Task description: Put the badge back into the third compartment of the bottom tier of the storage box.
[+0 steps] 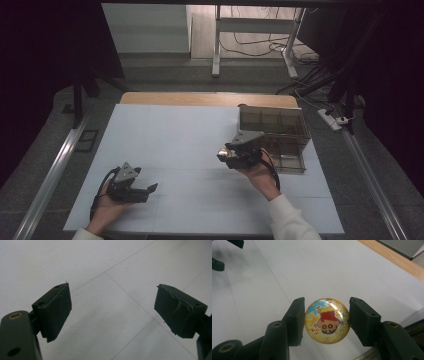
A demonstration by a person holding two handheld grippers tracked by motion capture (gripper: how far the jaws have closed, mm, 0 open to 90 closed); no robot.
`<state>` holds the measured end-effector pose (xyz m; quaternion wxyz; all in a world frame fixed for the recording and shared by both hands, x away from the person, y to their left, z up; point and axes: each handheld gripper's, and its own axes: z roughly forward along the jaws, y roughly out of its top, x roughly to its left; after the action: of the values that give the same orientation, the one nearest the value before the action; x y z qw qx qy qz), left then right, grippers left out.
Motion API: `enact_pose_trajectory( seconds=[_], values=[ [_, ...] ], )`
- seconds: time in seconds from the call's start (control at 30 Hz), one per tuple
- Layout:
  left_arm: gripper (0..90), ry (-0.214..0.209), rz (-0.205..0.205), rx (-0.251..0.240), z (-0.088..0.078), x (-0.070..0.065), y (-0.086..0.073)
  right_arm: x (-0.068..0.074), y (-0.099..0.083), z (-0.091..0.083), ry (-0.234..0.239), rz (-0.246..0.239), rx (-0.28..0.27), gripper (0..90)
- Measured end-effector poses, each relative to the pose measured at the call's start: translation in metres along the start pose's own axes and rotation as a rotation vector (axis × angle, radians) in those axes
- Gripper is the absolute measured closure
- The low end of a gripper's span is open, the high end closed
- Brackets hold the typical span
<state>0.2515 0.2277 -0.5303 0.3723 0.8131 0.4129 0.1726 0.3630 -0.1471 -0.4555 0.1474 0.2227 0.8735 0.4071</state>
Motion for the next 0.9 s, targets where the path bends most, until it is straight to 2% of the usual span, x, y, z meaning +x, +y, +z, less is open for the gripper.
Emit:
enact_pose_trajectory(
  seconds=[0.43, 0.9],
  values=[
    [14.5, -0.003, 0.001, -0.003, 0.000, 0.000, 0.000, -0.007, -0.005, -0.006, -0.029, 0.006, 0.008, 47.1],
    [14.5, -0.002, 0.001, 0.002, 0.001, -0.001, 0.000, -0.018, -0.015, -0.021, -0.088, 0.019, 0.015, 47.1]
  ],
)
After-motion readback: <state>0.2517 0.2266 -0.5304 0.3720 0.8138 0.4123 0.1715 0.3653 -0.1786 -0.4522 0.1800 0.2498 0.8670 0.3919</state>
